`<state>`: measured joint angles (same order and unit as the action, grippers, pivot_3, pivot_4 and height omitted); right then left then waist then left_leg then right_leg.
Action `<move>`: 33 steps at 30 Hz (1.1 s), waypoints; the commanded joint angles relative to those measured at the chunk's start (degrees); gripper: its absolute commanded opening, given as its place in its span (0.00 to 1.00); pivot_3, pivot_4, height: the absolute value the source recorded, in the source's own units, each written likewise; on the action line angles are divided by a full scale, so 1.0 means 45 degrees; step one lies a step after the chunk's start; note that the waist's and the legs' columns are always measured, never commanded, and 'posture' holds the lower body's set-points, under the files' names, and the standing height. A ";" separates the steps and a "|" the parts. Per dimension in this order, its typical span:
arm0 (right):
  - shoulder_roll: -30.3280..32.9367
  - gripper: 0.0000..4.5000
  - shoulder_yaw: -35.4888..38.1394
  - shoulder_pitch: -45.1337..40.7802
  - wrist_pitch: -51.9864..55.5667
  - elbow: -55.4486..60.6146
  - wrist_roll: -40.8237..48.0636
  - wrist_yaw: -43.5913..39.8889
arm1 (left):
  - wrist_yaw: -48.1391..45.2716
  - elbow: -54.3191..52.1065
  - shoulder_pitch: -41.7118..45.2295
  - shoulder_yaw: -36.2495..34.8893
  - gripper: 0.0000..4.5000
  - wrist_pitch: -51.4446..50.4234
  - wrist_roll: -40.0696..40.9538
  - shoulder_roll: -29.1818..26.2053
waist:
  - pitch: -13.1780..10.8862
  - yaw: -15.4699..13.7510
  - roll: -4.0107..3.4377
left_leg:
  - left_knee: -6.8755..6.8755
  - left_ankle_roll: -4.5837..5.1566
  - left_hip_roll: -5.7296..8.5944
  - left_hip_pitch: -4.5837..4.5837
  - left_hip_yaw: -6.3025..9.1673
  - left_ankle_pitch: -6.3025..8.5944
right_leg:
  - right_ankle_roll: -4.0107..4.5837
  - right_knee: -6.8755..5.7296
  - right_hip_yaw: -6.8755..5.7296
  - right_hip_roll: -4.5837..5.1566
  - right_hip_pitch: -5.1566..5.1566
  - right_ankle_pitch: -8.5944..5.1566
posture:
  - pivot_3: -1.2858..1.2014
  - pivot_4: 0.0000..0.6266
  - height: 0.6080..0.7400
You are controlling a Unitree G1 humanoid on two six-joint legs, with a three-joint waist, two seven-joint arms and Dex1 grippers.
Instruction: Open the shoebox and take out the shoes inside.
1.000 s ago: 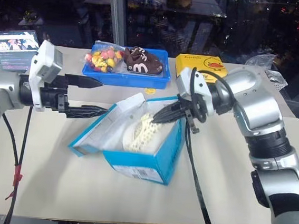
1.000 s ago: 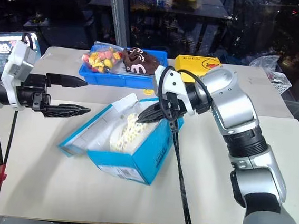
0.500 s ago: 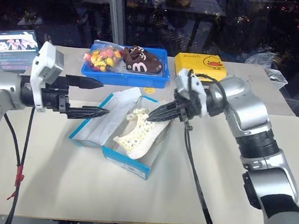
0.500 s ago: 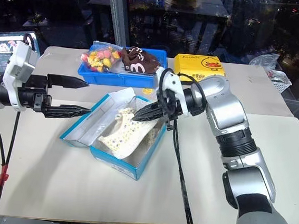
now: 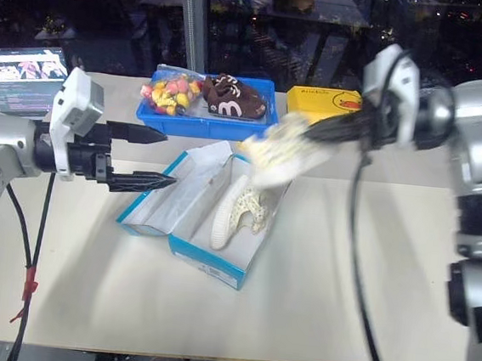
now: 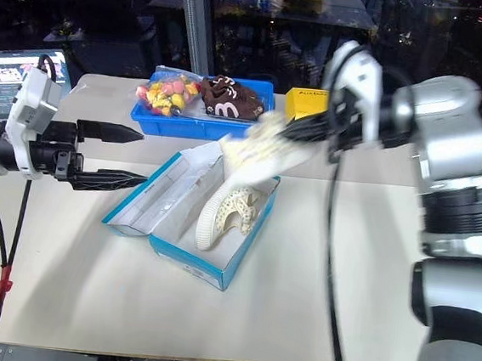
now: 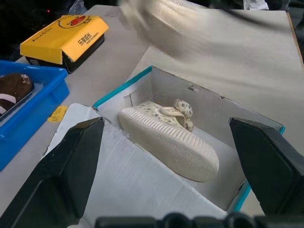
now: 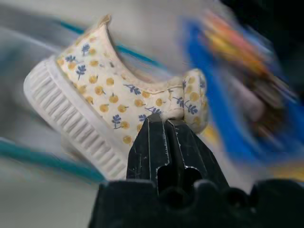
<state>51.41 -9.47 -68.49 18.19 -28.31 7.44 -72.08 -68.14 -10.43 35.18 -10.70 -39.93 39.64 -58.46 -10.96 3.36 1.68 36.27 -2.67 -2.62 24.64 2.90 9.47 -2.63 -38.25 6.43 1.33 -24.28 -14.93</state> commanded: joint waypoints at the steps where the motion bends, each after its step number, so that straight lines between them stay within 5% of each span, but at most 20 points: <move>1: 0.0272 0.01 0.0181 0.0273 -0.1359 -0.3008 -0.1606 0.2317 | -0.0046 -0.0059 0.0454 0.0144 1.00 0.0320 -0.0052 0.0182 | 0.0000 0.0064 0.0001 | -0.0003 0.0000 0.0000 0.0001 -0.0004 0.0000 | 0.0006 0.0014 0.0008 -0.0001 0.0000 0.0004 | 0.52 0.24 1.00; 9: -0.0514 0.01 0.0905 0.2133 -0.3859 -0.7247 -0.2386 0.5629 | -0.0200 0.0242 0.1062 0.0699 1.00 0.0381 -0.0254 0.0572 | -0.0006 0.0582 -0.0005 | -0.0047 0.0002 0.0012 -0.0025 -0.0045 -0.0001 | 0.0077 0.0010 0.0086 -0.0002 -0.0008 0.0047 | 0.52 0.24 1.00; 13: 0.0182 0.28 0.1192 0.2925 -0.2777 -0.6093 -0.1866 0.3697 | -0.0263 0.0164 0.1049 0.0582 1.00 0.0242 -0.0194 0.0419 | -0.0009 0.0767 -0.0011 | -0.0059 0.0003 0.0018 -0.0070 -0.0052 -0.0002 | 0.0073 0.0005 0.0100 -0.0002 0.0022 0.0046 | 0.52 0.24 1.00; 17: 0.1219 0.56 0.1793 0.3375 0.0328 -0.0976 -0.0355 0.1251 | -0.0199 0.0016 0.0822 0.0391 1.00 0.0058 -0.0149 0.0199 | -0.0062 0.0803 -0.0099 | -0.0047 0.0002 0.0027 -0.0069 -0.0058 -0.0002 | 0.0011 -0.0013 0.0116 0.0001 0.0020 0.0016 | 0.52 0.24 1.00; 22: -0.0907 0.98 0.0593 0.1625 0.1700 0.3686 0.0882 0.0201 | -0.0172 0.0075 0.0875 0.0443 1.00 0.0066 -0.0231 0.0210 | -0.0060 0.1034 -0.0096 | -0.0055 0.0002 -0.0001 -0.0131 -0.0061 -0.0001 | -0.0023 -0.0067 0.0141 -0.0042 0.0025 -0.0005 | 0.52 0.24 1.00; 29: -0.4338 0.98 -0.1906 0.1406 0.1277 0.4305 -0.0080 0.0942 | 0.0093 -0.0255 0.0567 0.0286 1.00 0.0020 -0.0207 0.0239 | -0.0041 0.0670 -0.0062 | -0.0017 0.0003 0.0001 -0.0052 -0.0036 -0.0002 | -0.0019 -0.0065 0.0107 -0.0035 -0.0010 -0.0003 | 0.52 0.24 1.00; 33: -0.6154 0.98 -0.1463 -0.0030 0.6202 0.3505 0.0680 0.2342 | 0.0321 -0.0757 -0.0277 -0.0274 1.00 -0.0116 -0.0058 0.0021 | -0.0043 0.0538 -0.0064 | -0.0009 0.0001 0.0007 0.0008 -0.0029 -0.0001 | 0.0062 -0.0076 0.0096 -0.0021 -0.0059 0.0045 | 0.52 0.24 1.00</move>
<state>23.26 -19.33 -64.84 38.77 -13.46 8.82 -63.19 -67.32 -11.90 34.35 -8.93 -40.23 38.50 -57.08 -11.15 5.78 1.39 36.25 -2.66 -2.59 24.71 2.78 9.46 -2.34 -38.67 6.85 1.24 -24.59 -14.73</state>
